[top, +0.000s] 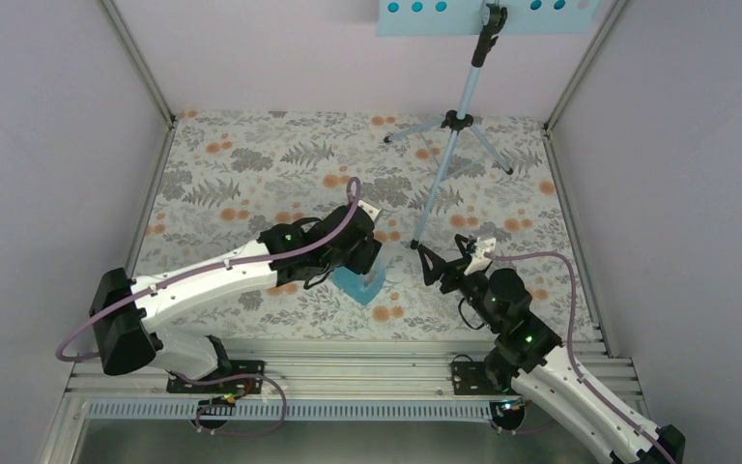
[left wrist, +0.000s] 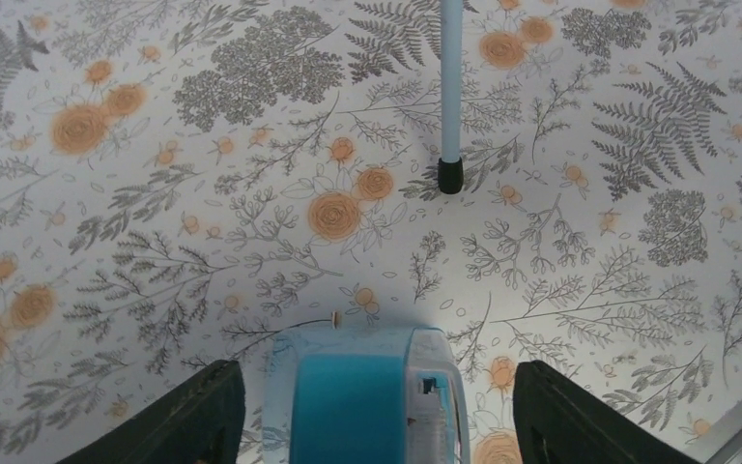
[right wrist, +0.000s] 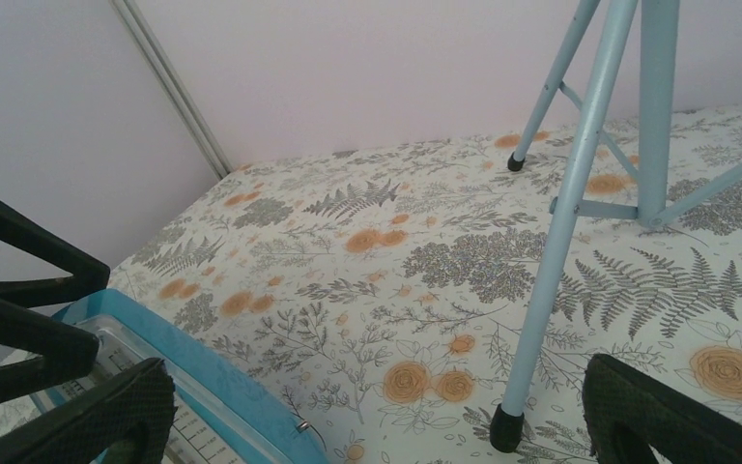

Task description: Pack up the instrument practice props

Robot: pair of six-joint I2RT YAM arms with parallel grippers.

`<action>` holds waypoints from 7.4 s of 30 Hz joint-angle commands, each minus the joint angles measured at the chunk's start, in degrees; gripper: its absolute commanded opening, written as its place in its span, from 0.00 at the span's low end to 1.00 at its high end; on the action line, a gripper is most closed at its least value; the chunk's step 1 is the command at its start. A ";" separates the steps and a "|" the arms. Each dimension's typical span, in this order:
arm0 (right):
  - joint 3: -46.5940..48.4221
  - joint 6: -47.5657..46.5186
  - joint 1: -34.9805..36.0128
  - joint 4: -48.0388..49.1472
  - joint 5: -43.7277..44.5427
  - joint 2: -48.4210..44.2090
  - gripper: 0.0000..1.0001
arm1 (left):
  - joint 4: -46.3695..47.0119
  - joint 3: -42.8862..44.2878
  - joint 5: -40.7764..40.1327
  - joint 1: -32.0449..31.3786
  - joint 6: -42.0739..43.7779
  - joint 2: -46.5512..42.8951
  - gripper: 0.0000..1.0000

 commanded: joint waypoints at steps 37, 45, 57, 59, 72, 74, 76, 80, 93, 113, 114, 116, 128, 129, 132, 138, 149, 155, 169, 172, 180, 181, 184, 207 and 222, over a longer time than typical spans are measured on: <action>-6.17 2.45 0.14 9.00 -17.74 10.07 0.91 | 5.84 -1.64 -7.65 -2.10 -10.20 2.09 0.85; -8.72 7.72 5.86 19.27 -16.83 20.74 0.91 | 10.46 -1.17 5.08 5.30 3.74 -3.50 1.00; -4.57 8.27 15.50 33.26 -12.85 47.01 0.91 | 14.64 -2.97 10.66 17.01 21.91 -11.21 0.99; -3.68 9.21 15.51 32.74 -10.02 48.88 0.92 | 16.39 -5.22 11.92 17.45 22.88 -12.66 0.99; -3.59 11.90 4.33 27.51 -0.32 45.48 0.99 | 18.41 -8.35 39.36 17.62 33.99 -9.83 0.93; -3.71 10.72 3.31 27.36 -1.62 44.03 0.99 | 18.70 -7.61 39.29 17.58 33.90 -9.24 0.93; -4.36 8.26 3.21 28.65 -4.41 41.82 1.00 | 19.14 -7.09 39.07 17.62 33.73 -9.32 0.93; -5.12 2.73 3.96 29.63 -13.51 38.18 1.00 | 20.63 -7.86 36.84 17.70 33.28 -10.49 0.93; 2.07 4.25 17.23 28.32 -0.47 55.81 0.97 | 25.07 -13.99 30.25 18.15 32.92 -13.91 0.99; -4.18 2.22 4.08 28.61 -11.54 38.91 0.99 | 22.02 -9.13 31.59 19.31 32.01 -4.92 1.00; -4.75 2.17 4.09 29.08 -12.90 38.12 0.99 | 21.93 -8.57 32.89 19.41 31.96 -4.01 1.00; -5.76 2.25 4.09 30.35 -14.88 36.82 0.99 | 21.35 -7.30 35.97 19.76 31.91 -1.99 1.00; -6.80 2.29 4.17 33.67 -18.08 40.43 1.00 | 18.25 -3.82 43.01 20.25 33.82 5.74 0.82; -6.69 2.07 4.32 34.09 -18.02 41.23 1.00 | 18.40 -4.01 43.10 20.26 33.86 5.88 0.79; -6.59 1.68 5.24 35.46 -15.40 43.91 1.00 | 18.40 -4.32 43.91 20.34 34.24 6.21 0.71; -6.79 -0.01 7.04 41.18 -12.64 49.67 1.00 | 18.03 -4.94 43.77 20.39 35.42 6.61 0.62; 4.01 -4.35 15.47 38.69 -0.39 68.77 1.00 | 17.72 -5.45 44.05 20.43 36.39 7.40 0.47; 7.01 -5.21 17.40 38.19 7.14 75.91 1.00 | 17.54 -5.71 44.80 20.43 36.69 8.06 0.43; 2.29 -8.61 17.19 46.82 8.08 76.06 1.00 | 17.35 -6.33 46.06 20.40 37.71 8.86 0.37; 1.89 -9.23 16.90 48.13 8.66 76.27 1.00 | 17.26 -6.34 46.42 20.39 37.88 8.90 0.37; -0.04 -10.74 15.08 53.38 7.78 76.07 1.00 | 17.08 -6.33 47.21 20.35 38.15 9.18 0.36; 0.08 -10.94 15.07 53.57 7.71 76.25 0.99 | 17.11 -6.30 47.25 20.35 38.19 9.22 0.36; 0.40 -11.50 15.07 54.09 7.50 76.65 0.99 | 16.98 -6.29 47.36 20.34 38.19 9.42 0.36; -1.11 -12.47 14.90 55.45 5.75 74.58 0.49 | 16.72 -6.22 47.84 20.35 38.47 9.87 0.34; -10.56 -4.14 14.61 50.14 15.47 48.60 0.99 | 18.58 -7.74 38.79 20.34 37.49 2.49 0.96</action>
